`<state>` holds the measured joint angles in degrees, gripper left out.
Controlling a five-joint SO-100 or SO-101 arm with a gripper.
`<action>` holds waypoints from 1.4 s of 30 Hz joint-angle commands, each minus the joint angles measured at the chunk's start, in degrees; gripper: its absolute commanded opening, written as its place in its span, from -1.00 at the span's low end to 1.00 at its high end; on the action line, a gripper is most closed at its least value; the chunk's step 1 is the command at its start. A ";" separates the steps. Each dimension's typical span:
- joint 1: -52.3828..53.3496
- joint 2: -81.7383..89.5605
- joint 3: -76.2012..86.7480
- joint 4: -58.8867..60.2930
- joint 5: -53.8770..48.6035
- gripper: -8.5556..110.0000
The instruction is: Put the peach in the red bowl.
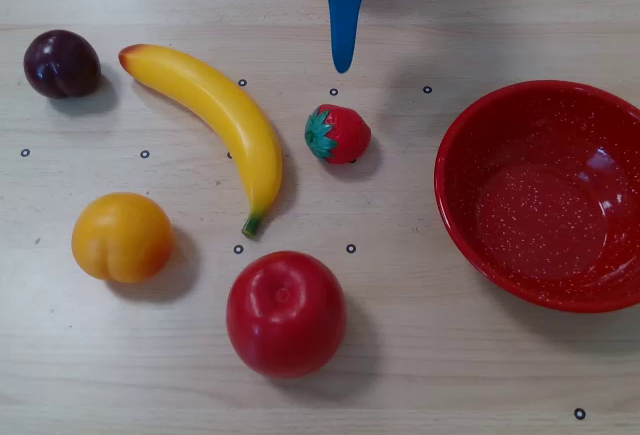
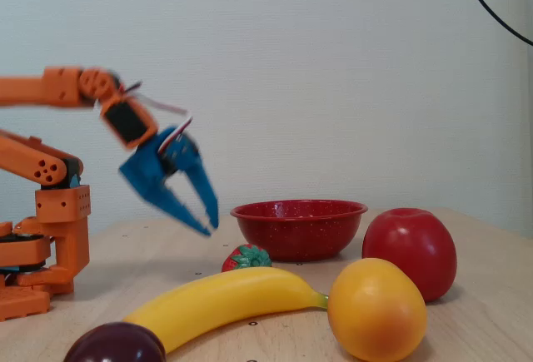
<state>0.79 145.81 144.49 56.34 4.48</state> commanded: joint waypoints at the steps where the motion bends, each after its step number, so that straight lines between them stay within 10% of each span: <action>1: -2.02 -4.92 -13.54 4.22 1.93 -0.85; 23: -19.60 -51.06 -77.52 35.86 11.43 -0.81; 42: -32.87 -84.37 -115.40 52.29 31.38 -0.02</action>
<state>-30.15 58.97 33.57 103.54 32.52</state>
